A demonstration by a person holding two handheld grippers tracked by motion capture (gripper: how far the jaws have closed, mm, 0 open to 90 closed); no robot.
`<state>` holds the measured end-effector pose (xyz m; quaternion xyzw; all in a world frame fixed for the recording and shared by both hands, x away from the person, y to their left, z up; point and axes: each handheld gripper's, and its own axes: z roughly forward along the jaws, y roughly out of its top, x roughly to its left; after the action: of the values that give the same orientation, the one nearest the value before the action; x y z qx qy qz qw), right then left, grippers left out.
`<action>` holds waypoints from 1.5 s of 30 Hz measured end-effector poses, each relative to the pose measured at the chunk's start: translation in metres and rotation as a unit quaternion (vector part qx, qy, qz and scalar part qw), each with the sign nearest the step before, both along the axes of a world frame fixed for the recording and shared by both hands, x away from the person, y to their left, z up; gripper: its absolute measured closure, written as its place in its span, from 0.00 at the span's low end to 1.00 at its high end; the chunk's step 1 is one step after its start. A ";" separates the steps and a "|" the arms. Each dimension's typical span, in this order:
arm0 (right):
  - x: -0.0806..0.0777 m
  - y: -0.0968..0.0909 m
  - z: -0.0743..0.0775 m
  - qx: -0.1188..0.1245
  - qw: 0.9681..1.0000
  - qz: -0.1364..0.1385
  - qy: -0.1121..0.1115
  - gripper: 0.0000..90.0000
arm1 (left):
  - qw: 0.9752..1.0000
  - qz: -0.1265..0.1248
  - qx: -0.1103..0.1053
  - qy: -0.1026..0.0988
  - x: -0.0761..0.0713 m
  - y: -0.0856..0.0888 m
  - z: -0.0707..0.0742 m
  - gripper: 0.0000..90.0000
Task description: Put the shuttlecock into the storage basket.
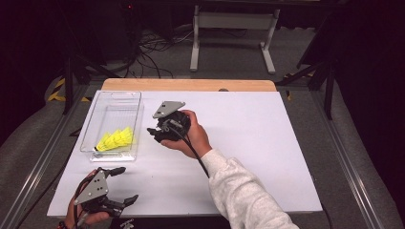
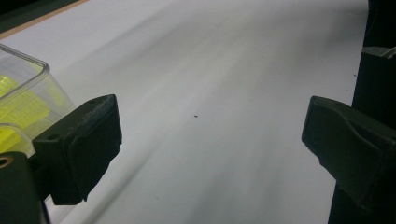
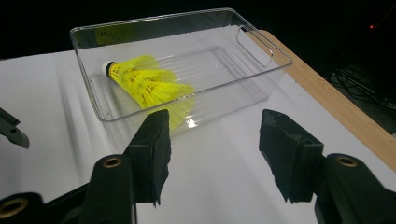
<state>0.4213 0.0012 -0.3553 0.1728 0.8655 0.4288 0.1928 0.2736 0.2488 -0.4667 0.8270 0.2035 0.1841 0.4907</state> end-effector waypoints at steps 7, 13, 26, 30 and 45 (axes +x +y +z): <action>-0.001 -0.007 -0.002 -0.002 1.000 -0.001 -0.007 0.46 | 1.000 -0.001 0.001 0.002 0.000 -0.001 -0.001 0.07; -0.003 -0.015 -0.002 0.003 1.000 -0.004 -0.014 0.43 | 1.000 -0.001 0.000 0.003 0.001 -0.001 -0.001 0.06; -0.007 -0.027 -0.003 0.006 1.000 -0.006 -0.023 0.34 | 1.000 -0.002 0.003 0.004 0.002 -0.002 -0.001 0.06; -0.007 -0.031 -0.003 0.006 0.999 -0.016 -0.029 0.26 | 1.000 -0.002 0.002 0.003 0.003 -0.001 -0.001 0.06; -0.009 -0.051 0.000 0.011 0.999 -0.035 -0.040 0.18 | 1.000 -0.003 0.004 0.002 0.004 -0.002 -0.001 0.06</action>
<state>0.4121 -0.0493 -0.3550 0.1883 0.8456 0.4380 0.2402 0.2772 0.2466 -0.4673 0.8297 0.2018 0.1818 0.4877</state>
